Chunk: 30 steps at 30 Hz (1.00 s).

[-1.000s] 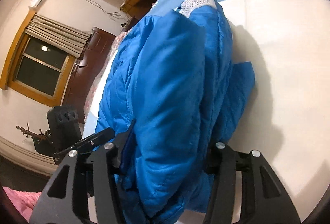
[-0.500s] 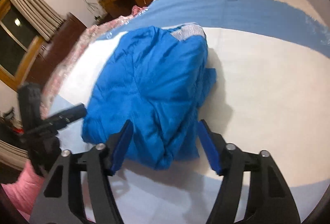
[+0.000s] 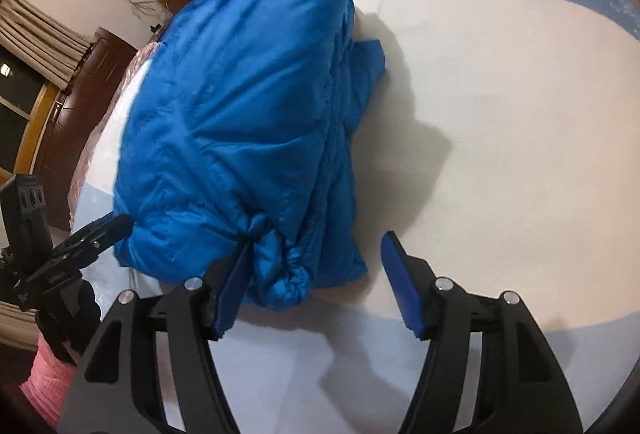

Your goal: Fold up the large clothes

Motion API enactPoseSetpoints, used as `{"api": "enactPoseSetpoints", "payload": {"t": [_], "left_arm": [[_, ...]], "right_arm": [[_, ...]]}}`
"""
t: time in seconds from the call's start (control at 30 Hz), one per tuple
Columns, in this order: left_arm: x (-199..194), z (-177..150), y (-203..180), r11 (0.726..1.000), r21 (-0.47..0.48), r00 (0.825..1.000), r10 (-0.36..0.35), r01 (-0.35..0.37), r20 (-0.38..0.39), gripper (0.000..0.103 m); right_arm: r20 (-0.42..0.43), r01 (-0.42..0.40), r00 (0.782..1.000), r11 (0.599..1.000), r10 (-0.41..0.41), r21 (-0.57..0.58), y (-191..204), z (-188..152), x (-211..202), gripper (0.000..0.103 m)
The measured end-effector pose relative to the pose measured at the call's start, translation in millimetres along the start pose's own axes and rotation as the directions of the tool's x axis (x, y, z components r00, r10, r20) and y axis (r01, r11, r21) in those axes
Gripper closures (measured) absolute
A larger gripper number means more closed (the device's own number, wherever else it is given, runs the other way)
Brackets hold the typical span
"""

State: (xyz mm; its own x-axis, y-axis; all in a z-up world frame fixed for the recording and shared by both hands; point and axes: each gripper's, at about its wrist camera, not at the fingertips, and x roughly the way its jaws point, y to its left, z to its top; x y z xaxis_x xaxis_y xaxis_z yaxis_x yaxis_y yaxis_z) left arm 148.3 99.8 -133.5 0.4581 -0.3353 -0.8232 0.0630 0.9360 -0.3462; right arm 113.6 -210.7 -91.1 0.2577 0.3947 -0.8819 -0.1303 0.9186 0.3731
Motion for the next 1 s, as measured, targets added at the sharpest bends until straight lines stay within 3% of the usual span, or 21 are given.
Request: {"api": "enactPoseSetpoints", "payload": {"t": [0.07, 0.2, 0.53, 0.67, 1.0], "left_arm": [[-13.8, 1.7, -6.5, 0.999, 0.021, 0.999, 0.047, -0.047, 0.004, 0.018], [-34.7, 0.1, -11.5, 0.997, 0.011, 0.997, 0.071, -0.071, -0.006, 0.017], [-77.0, -21.7, -35.1, 0.981, 0.073, 0.984, 0.179, -0.179, 0.013, 0.013], [-93.8, -29.3, -35.6, 0.983, 0.037, 0.982, 0.178, -0.181, 0.06, 0.01], [-132.0, -44.0, -40.8, 0.979, 0.055, 0.979, 0.194, -0.198, 0.066, 0.01]], "right_arm": [[0.016, 0.023, 1.0, 1.0, -0.023, -0.002, 4.8, -2.9, -18.4, 0.026], [0.057, 0.057, 0.997, 0.998, -0.056, -0.021, 17.2, -13.4, -49.2, 0.013], [0.063, 0.123, 0.991, 0.991, -0.119, -0.054, 56.8, -44.6, -85.2, 0.01], [0.08, 0.153, 0.986, 0.987, -0.149, -0.048, 73.0, -57.4, -95.8, 0.01], [0.115, 0.173, 0.979, 0.984, -0.167, -0.039, 93.6, -83.8, -123.0, 0.008]]}}
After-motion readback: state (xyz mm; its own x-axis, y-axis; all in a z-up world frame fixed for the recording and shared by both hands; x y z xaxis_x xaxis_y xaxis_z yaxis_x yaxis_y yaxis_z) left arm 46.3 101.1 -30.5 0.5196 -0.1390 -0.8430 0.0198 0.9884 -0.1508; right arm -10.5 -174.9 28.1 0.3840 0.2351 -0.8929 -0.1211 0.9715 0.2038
